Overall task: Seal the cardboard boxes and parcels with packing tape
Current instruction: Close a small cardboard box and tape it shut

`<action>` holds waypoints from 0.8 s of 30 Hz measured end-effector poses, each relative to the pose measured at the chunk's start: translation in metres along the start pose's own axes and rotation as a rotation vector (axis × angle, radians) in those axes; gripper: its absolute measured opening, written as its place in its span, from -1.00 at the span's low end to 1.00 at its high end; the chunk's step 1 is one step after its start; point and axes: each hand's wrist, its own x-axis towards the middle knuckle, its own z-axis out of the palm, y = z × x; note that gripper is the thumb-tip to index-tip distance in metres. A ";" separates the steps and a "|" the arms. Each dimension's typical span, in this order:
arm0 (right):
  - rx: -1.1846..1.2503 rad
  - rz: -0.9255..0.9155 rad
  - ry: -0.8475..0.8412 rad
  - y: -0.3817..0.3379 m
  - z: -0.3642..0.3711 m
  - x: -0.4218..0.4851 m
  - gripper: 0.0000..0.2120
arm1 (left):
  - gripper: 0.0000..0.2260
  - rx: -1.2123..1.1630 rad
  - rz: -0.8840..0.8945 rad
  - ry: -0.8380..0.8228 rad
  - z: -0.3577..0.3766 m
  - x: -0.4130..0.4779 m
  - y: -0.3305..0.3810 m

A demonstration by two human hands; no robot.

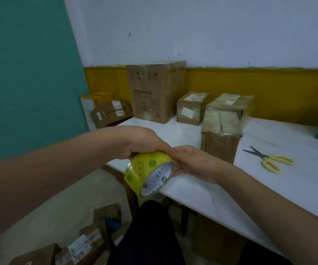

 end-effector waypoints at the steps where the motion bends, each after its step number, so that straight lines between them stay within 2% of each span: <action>1: 0.044 -0.026 0.039 -0.012 -0.009 -0.005 -0.58 | -0.70 0.063 0.047 0.024 -0.006 -0.003 0.010; 4: -0.056 -0.087 0.220 -0.052 -0.042 -0.029 -0.79 | -0.77 0.106 0.255 0.032 -0.012 -0.005 0.035; 7: -0.273 -0.163 0.342 -0.093 -0.070 -0.067 -0.79 | -0.69 -0.095 0.495 -0.108 -0.009 0.003 0.055; 8: -0.393 -0.180 0.371 -0.106 -0.077 -0.082 -0.77 | -0.68 -0.185 0.577 -0.058 -0.005 0.012 0.060; 9: -0.531 -0.180 0.392 -0.119 -0.083 -0.097 -0.76 | -0.70 -0.266 0.634 0.106 0.002 0.026 0.063; 10: -0.688 -0.172 0.398 -0.131 -0.089 -0.110 -0.74 | -0.73 -0.309 0.671 0.375 0.012 0.042 0.066; 11: -0.855 -0.143 0.391 -0.143 -0.095 -0.122 -0.74 | -0.78 -0.280 0.702 0.662 0.027 0.058 0.068; 12: -1.018 -0.103 0.360 -0.152 -0.101 -0.131 -0.75 | -0.79 -0.167 0.730 0.880 0.049 0.069 0.070; 13: -1.165 -0.055 0.316 -0.158 -0.105 -0.137 -0.77 | -0.77 -0.013 0.773 1.000 0.074 0.078 0.073; 14: -1.291 -0.008 0.280 -0.161 -0.110 -0.140 -0.78 | -0.70 0.148 0.806 1.047 0.099 0.087 0.076; 17: -1.533 0.090 0.254 -0.157 -0.131 -0.143 -0.77 | -0.41 0.417 0.700 1.015 0.147 0.108 0.089; 18: -1.568 0.115 0.248 -0.154 -0.138 -0.144 -0.77 | -0.40 0.456 0.648 0.995 0.150 0.115 0.089; 19: -1.588 0.136 0.241 -0.152 -0.142 -0.146 -0.78 | -0.48 0.500 0.641 1.008 0.149 0.123 0.085; 21: -1.601 0.152 0.214 -0.147 -0.148 -0.150 -0.83 | -0.68 0.495 0.783 1.042 0.137 0.139 0.072; 24: -1.567 0.094 0.169 -0.137 -0.145 -0.151 -0.92 | -0.69 0.239 0.977 0.775 0.098 0.161 0.052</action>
